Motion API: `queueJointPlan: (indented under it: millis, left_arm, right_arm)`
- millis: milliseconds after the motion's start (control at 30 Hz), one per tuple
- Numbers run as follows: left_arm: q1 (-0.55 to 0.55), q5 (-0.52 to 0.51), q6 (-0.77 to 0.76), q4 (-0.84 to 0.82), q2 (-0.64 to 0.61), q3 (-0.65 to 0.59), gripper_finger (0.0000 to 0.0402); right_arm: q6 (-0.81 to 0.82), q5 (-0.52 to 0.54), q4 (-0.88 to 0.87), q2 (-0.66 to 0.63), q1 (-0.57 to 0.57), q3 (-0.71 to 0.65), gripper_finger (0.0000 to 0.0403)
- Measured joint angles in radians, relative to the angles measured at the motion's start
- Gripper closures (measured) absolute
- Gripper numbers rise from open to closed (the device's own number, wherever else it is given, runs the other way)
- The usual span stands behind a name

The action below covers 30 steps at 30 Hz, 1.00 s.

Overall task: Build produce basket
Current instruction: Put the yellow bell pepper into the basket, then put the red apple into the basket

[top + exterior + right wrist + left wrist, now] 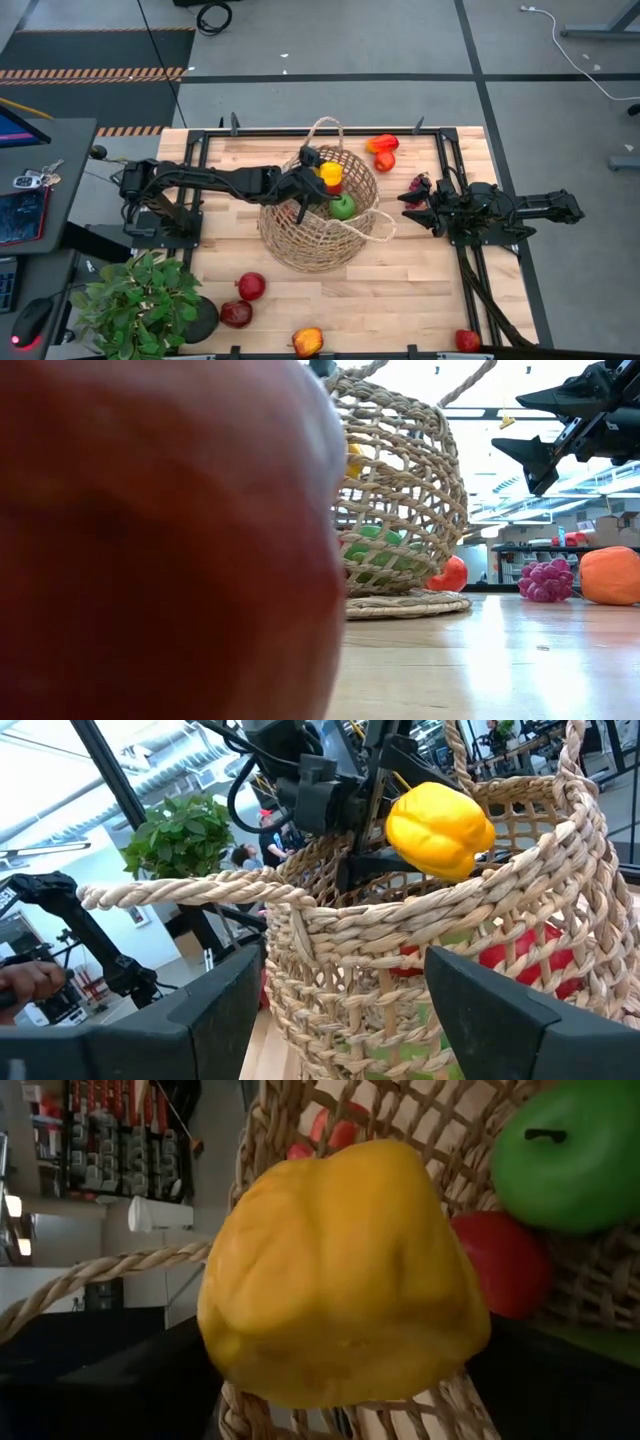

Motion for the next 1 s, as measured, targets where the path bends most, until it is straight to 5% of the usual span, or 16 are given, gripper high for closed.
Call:
queueJointPlan:
  millis: [333,500,700,1000]
  left_arm:
    - [-0.001,0.017,-0.042,0.017,0.0,0.0,0.0006]
    - [-0.003,-0.135,-0.043,0.175,-0.003,0.002,0.0006]
    - [-0.002,-0.179,-0.041,0.325,-0.018,0.096,0.0013]
    - [0.004,-0.248,-0.117,0.313,-0.186,0.149,0.0016]
  right_arm:
    - [0.0,0.0,0.0,0.0,0.0,0.0,0.0118]
    - [0.0,0.0,0.0,0.0,0.0,0.0,0.0118]
    - [0.0,0.0,0.001,0.0,0.0,0.0,0.0118]
    - [0.0,0.0,0.016,0.0,0.0,0.0,0.0118]
